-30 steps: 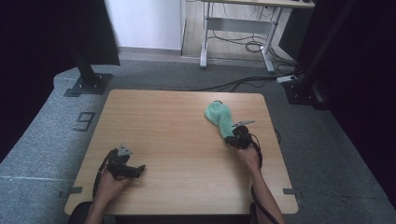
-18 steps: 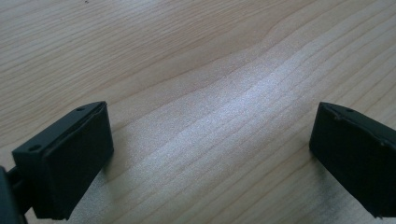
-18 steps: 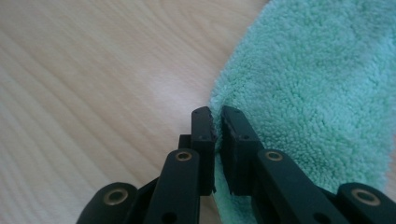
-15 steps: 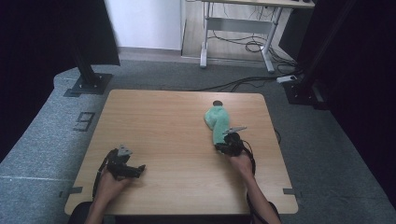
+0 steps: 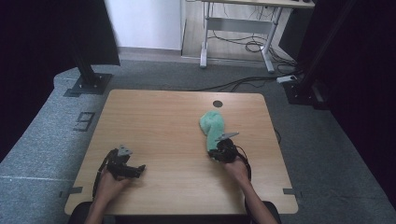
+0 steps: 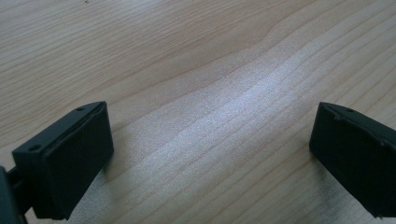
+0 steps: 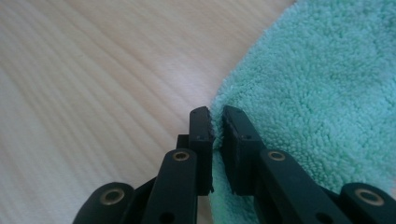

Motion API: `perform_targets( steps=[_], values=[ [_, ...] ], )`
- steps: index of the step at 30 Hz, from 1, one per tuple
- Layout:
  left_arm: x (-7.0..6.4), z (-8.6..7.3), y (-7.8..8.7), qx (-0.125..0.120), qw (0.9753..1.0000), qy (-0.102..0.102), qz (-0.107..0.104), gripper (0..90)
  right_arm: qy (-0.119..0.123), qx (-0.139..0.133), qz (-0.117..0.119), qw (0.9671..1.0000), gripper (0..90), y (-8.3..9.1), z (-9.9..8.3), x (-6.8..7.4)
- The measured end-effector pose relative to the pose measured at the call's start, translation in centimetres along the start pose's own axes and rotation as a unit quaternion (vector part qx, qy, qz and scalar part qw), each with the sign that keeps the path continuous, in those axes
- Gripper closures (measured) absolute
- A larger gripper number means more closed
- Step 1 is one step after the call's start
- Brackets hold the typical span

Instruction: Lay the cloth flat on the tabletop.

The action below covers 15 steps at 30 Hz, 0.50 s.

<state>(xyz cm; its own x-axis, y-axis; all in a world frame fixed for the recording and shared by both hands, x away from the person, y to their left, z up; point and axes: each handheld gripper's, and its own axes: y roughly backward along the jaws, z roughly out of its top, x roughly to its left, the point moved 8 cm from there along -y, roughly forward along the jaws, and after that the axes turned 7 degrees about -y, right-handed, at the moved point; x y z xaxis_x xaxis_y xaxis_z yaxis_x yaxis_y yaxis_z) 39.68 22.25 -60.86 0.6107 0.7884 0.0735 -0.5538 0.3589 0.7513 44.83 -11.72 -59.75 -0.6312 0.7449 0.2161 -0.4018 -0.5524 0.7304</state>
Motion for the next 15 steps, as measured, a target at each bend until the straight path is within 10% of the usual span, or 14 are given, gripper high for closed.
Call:
perform_targets(
  steps=[15],
  values=[
    [0.0,0.0,0.0,0.000,1.0000,0.000,0.000,0.0,0.026,0.007,0.041,0.9988,78.9,-1.5,0.0,4.9]
  ],
)
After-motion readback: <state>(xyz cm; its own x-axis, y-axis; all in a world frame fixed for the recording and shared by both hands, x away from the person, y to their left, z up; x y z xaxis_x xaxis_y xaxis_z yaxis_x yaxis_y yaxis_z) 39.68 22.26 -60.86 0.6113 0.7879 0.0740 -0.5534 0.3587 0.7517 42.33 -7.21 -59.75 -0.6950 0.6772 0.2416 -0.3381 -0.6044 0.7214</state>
